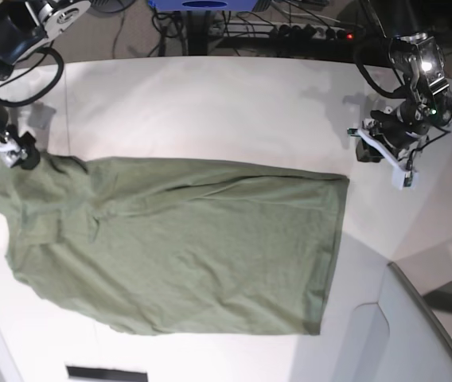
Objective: Layout the t-shirt on the table in an organized manner, then fold the t-shirt properly
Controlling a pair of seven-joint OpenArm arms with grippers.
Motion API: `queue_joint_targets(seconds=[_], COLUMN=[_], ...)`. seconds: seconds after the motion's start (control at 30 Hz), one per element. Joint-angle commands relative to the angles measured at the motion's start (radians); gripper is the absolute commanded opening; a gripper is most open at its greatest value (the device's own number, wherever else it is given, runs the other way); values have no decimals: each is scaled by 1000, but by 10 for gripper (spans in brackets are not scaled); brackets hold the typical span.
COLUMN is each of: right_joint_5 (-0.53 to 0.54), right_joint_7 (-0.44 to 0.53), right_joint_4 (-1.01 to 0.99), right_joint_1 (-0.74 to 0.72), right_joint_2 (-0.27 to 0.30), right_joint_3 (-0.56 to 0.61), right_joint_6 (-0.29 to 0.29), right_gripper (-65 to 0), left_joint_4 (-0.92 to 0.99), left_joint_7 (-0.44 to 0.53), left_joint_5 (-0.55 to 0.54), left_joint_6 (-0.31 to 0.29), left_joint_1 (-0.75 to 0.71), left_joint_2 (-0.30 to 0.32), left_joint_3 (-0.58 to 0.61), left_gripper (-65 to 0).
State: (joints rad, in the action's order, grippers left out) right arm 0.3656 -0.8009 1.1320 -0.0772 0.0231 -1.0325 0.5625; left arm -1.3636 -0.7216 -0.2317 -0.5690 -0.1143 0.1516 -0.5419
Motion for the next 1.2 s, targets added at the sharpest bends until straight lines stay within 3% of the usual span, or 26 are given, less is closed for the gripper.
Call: queue_joint_targets(seconds=[0.0,0.17,0.23,0.37,0.53,0.7,0.77,0.9,0.97,1.17], right_joint_5=[-3,-3,-1,-1,23,43,43,42,42,42], right_joint_7=[4,58,100,163,151,18,15,16,19,64], right_joint_4=[-16,-143,-177,-223,-263,-183,-114,-71,-103,-246], right_joint_1=[-19,-55,-57,-65,-75,-55,-29,-22,-28,-82], right_joint_2=[24,71,74,76,96,90,65,53,59,108], right_joint_3=[1,-2,-2,-2,-58,-159,-157,-157,-156,-154], right_joint_6=[3,3,3,3,-3,-3,-3,-25,-51,-49], right_gripper=[-149,-149,-149,-168,-282,-282,-278,-162,-155,-155], left_joint_4=[-13,-12,-10,25,37,37,36,37,37,34], left_joint_7=[13,13,13,13,13,13,13,13,13,13], left_joint_5=[-13,-30,-108,-286,-266,-263,-263,-263,-263,-263], left_joint_6=[-3,-4,-6,-6,-6,-6,-6,-6,-6,-6], left_joint_1=[9,-18,-31,-61,-63,-65,-65,-63,-58,-63], left_joint_2=[6,-8,-7,1,-8,1,3,12,12,13], left_joint_3=[-16,-47,-48,-47,-43,-47,-48,-45,-45,-45], left_gripper=[-441,-184,-146,-140,-140,-140,-140,-140,-140,-140])
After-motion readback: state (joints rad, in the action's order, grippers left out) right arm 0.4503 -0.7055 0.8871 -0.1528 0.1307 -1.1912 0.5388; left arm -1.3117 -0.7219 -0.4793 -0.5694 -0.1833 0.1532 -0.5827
